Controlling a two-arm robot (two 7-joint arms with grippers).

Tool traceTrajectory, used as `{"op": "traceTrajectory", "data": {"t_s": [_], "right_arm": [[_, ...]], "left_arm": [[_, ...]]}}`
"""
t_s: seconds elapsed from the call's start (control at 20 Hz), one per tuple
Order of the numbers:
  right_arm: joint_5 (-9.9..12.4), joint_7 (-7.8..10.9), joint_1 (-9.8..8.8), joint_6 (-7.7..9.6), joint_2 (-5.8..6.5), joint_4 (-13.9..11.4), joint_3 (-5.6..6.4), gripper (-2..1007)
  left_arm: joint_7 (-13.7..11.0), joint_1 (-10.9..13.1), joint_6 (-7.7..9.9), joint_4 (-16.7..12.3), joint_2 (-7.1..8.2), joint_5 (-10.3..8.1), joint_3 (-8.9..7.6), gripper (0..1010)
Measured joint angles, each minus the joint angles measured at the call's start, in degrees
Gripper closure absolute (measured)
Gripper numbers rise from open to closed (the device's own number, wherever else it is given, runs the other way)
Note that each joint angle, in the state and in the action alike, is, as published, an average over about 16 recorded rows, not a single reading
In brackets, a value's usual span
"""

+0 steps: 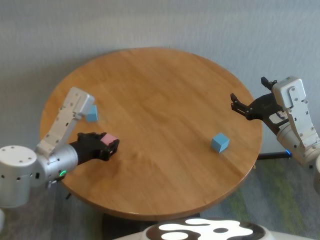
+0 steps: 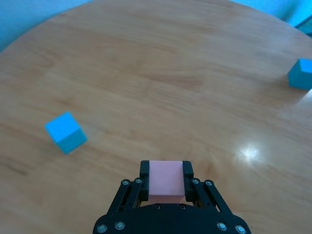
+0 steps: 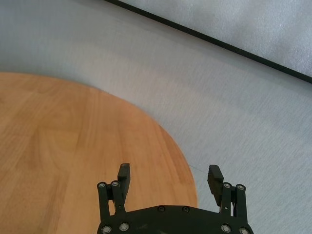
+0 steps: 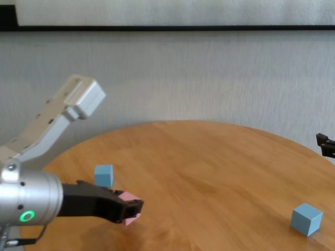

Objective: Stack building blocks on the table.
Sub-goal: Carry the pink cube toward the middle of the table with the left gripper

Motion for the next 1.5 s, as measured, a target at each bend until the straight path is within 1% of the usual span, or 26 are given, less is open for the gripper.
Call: {"op": "traceTrajectory", "data": {"t_s": [0.15,0.35,0.6,0.8,1.05,1.5], "right_arm": [[0.0,0.00,0.00,0.00,0.00,0.0,0.00,0],[0.0,0.00,0.00,0.00,0.00,0.0,0.00,0],[0.0,0.00,0.00,0.00,0.00,0.0,0.00,0],[0.0,0.00,0.00,0.00,0.00,0.0,0.00,0],[0.0,0.00,0.00,0.00,0.00,0.0,0.00,0],[0.0,0.00,0.00,0.00,0.00,0.0,0.00,0]], "left_arm": [[-1.8,-1.8,-0.76,1.6,-0.71,0.94,1.19,614],[-4.1,-3.7,-2.28,3.7,-1.65,1.97,2.52,614],[-6.4,-5.2,-4.28,5.8,-2.53,2.84,3.69,614],[-7.8,-5.9,-5.49,7.1,-2.92,3.29,4.41,614],[-9.0,-6.5,-6.20,8.3,-3.22,3.71,5.03,614],[-10.3,-7.4,-6.56,9.6,-3.79,4.17,5.93,614]]}}
